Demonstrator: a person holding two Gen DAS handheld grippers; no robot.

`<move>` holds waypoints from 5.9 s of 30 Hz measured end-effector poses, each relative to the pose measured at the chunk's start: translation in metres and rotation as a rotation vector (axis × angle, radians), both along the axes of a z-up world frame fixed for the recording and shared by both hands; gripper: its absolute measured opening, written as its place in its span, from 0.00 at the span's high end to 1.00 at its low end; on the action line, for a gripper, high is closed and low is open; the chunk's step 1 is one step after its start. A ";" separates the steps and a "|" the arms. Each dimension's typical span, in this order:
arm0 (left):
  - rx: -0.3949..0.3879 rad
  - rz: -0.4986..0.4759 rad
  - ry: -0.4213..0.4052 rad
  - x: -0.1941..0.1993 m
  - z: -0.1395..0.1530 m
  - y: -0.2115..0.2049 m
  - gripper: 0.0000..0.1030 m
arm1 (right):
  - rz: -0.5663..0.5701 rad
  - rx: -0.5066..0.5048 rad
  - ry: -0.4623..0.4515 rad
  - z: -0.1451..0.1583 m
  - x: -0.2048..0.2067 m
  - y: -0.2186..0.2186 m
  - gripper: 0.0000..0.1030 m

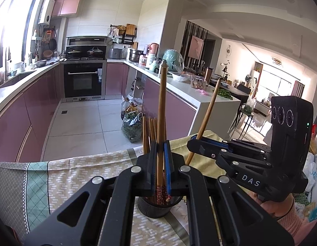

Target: Organize utensils

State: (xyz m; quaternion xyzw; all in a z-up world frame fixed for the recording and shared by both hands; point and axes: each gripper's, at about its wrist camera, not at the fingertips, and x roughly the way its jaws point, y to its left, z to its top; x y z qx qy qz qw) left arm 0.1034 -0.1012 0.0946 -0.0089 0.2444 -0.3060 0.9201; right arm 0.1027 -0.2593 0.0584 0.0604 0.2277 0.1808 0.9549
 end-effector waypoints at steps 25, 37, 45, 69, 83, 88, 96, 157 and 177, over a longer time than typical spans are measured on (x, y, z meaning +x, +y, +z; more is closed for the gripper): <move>0.032 0.000 0.052 0.014 -0.009 -0.004 0.93 | -0.012 0.001 0.045 -0.014 0.011 0.001 0.94; 0.042 0.004 0.073 0.022 -0.018 -0.005 0.93 | -0.006 0.002 0.063 -0.021 0.013 -0.001 0.94; 0.047 0.004 0.083 0.025 -0.021 -0.006 0.93 | -0.007 0.004 0.067 -0.022 0.014 -0.002 0.94; 0.101 -0.011 0.112 0.037 -0.044 -0.012 0.93 | 0.008 -0.015 0.146 -0.043 0.027 0.003 0.94; 0.097 -0.025 0.155 0.058 -0.054 -0.021 0.93 | 0.000 -0.019 0.169 -0.050 0.039 0.004 0.93; 0.112 -0.023 0.158 0.067 -0.059 -0.024 0.93 | -0.004 -0.018 0.172 -0.051 0.042 0.004 0.93; 0.092 -0.038 0.207 0.085 -0.071 -0.021 0.93 | -0.011 -0.007 0.184 -0.056 0.047 0.003 0.93; 0.087 0.522 -0.240 -0.094 -0.069 0.130 0.05 | -0.127 -0.114 -0.162 -0.049 -0.088 0.049 0.06; 0.078 0.538 -0.258 -0.112 -0.064 0.133 0.05 | -0.116 -0.106 -0.186 -0.047 -0.101 0.056 0.06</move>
